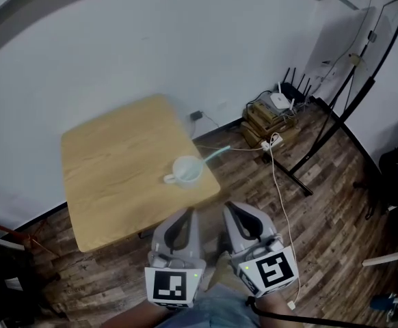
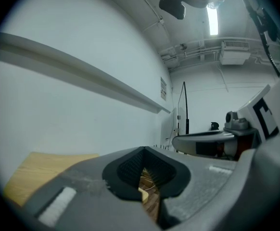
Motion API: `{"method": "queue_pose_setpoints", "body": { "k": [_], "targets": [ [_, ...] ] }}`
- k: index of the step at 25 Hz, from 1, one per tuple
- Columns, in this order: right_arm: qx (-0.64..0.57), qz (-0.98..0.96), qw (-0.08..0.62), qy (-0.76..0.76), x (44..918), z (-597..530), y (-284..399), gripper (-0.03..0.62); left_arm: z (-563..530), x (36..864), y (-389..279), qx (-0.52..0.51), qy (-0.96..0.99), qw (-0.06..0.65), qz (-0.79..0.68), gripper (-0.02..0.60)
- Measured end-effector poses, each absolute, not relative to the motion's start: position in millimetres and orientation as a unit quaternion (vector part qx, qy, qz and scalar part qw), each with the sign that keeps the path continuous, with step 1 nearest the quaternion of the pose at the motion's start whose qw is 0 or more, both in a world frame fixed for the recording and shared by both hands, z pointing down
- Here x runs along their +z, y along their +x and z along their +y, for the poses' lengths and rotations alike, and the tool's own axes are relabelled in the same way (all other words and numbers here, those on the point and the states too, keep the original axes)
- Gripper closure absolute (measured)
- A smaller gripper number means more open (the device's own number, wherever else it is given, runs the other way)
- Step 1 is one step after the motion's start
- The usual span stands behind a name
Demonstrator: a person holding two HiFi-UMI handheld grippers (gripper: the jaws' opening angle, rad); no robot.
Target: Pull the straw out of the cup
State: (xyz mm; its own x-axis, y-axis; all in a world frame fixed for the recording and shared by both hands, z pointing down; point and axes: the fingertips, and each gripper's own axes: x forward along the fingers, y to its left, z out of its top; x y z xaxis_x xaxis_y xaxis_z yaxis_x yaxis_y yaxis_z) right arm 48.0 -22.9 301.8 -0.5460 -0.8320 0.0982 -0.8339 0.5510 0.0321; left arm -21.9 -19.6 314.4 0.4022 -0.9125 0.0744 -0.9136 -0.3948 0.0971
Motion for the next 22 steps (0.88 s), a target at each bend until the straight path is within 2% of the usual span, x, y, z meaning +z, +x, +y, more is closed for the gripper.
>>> {"method": "queue_pose_setpoints", "body": {
  "k": [11,22],
  "targets": [
    [0.029,-0.911,0.045,0.409,316,-114,73,0.586,-102,338,1,0.038,0.791,0.084,-0.605,0.561],
    [0.023,-0.961,0.042,0.271,301,-201,61,0.586,-174,323,-1,0.051,0.712,0.065,-0.698,0.561]
  ]
}}
